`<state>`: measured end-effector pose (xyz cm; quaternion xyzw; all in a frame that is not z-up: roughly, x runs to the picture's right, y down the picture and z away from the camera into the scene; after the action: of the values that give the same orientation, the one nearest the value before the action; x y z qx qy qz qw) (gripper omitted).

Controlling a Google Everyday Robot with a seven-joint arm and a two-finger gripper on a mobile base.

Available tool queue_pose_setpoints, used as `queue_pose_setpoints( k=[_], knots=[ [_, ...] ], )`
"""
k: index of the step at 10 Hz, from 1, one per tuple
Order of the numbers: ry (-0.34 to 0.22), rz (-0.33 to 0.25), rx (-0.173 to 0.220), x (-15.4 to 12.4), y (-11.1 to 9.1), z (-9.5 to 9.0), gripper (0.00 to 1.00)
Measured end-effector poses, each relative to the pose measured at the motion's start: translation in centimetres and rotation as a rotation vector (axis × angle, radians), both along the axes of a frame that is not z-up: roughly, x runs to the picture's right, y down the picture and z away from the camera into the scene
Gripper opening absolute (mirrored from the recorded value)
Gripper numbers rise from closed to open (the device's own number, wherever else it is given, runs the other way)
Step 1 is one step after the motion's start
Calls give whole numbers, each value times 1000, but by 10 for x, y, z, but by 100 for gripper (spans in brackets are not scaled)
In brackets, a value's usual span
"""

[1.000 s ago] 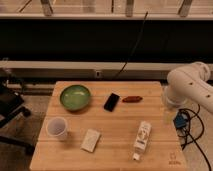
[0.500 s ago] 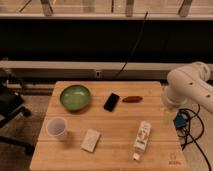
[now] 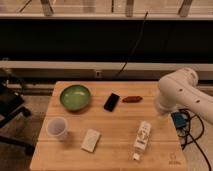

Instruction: Place the bottle in the ceramic bowl

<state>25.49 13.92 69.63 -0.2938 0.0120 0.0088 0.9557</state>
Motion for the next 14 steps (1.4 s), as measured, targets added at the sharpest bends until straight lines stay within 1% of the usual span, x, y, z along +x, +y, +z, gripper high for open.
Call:
queue_pose_setpoints(
  k=[2,4,6,8,9,14],
  knots=[
    [-11,-29,-7,-1,5,2,80],
    [-40,-93,-13,-11,19,14,80],
    [-52,-131,-15,-17,27,21,80],
    [-78,-207,-19,-19,34,27,80],
    [-84,-220,-19,-20,35,28,80],
    [-155,-398,-29,-25,64,53,80]
  ],
)
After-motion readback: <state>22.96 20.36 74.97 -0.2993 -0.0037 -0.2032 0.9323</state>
